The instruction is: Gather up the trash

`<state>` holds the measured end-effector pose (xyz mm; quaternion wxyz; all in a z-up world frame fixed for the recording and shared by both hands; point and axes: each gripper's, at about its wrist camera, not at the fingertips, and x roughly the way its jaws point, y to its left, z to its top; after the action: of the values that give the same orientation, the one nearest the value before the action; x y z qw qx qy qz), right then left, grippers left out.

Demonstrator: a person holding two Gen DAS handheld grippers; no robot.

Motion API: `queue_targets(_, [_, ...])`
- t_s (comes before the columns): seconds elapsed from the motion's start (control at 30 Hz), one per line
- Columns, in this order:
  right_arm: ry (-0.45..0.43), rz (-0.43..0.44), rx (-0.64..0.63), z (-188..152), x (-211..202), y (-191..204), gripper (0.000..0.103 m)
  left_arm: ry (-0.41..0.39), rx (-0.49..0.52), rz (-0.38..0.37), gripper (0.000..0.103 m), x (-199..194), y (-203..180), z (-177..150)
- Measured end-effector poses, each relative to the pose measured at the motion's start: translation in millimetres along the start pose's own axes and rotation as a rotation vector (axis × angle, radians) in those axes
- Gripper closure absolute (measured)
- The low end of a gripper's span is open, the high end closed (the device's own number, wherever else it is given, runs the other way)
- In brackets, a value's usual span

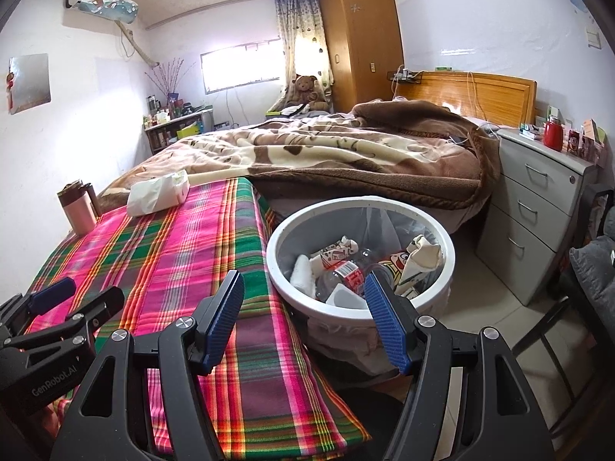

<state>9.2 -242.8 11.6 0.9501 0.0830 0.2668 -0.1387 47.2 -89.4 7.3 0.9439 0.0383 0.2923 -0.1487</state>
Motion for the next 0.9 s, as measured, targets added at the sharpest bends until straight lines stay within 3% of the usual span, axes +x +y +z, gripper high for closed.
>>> queue_targets(0.9, [0.002, 0.006, 0.000, -1.9, -2.6, 7.0, 0.036, -0.006, -0.003, 0.000, 0.024, -5.0, -1.0, -0.5])
